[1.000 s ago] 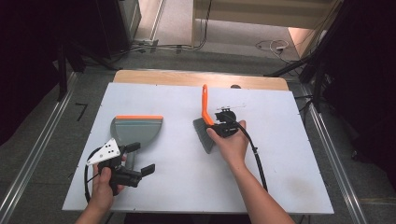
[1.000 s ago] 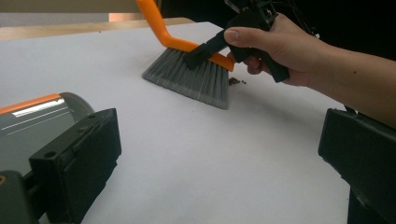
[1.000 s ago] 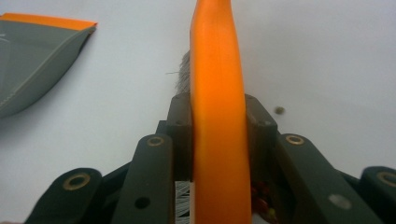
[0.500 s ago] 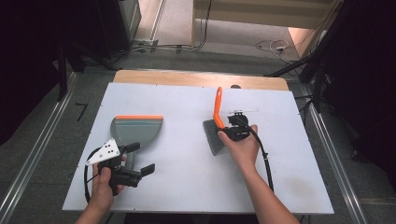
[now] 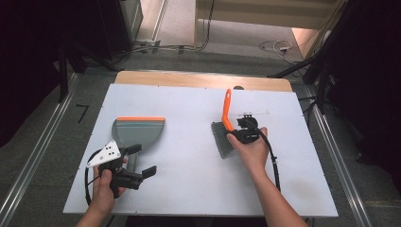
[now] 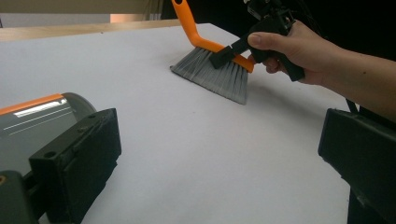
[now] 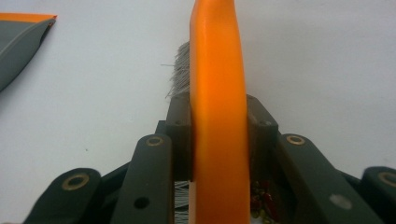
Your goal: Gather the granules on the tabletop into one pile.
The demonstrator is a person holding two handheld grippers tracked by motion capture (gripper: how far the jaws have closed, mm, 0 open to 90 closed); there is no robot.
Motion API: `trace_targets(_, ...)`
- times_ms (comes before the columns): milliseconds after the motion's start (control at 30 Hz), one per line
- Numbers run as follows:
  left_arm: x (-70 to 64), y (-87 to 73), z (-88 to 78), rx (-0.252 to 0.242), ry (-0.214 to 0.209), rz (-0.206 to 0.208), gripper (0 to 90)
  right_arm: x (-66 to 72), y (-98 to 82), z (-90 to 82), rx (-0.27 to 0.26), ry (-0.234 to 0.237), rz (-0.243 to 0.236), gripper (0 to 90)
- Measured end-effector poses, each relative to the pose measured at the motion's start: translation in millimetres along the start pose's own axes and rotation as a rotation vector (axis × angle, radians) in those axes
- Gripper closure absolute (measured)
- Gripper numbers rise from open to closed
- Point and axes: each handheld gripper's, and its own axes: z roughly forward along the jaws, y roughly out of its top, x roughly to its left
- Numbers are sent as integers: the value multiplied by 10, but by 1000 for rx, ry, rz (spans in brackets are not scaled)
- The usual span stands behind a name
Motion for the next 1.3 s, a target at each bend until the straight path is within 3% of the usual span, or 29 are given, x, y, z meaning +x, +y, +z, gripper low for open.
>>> trace_targets(667,-1,-1,-4,-1,0,1,2,-142,-48,-95,2,-14,-1,669)
trace_targets(733,-2,0,-4,2,2,2,2,-156,-46,-101,1,-8,-1,670)
trace_targets(800,0,-2,2,2,1,1,3,-159,-43,-118,-11,32,4,671)
trace_targets(933,5,-3,15,4,3,1,2,-98,-14,-194,-27,78,-21,681)
trace_targets(1067,4,-3,26,6,-1,-1,2,-2,103,-248,-58,126,-9,683)
trace_targets(1167,0,0,25,9,1,4,2,121,214,-220,-69,99,-31,684)
trace_targets(1300,4,0,14,0,0,0,3,205,339,-52,-52,81,-9,685)
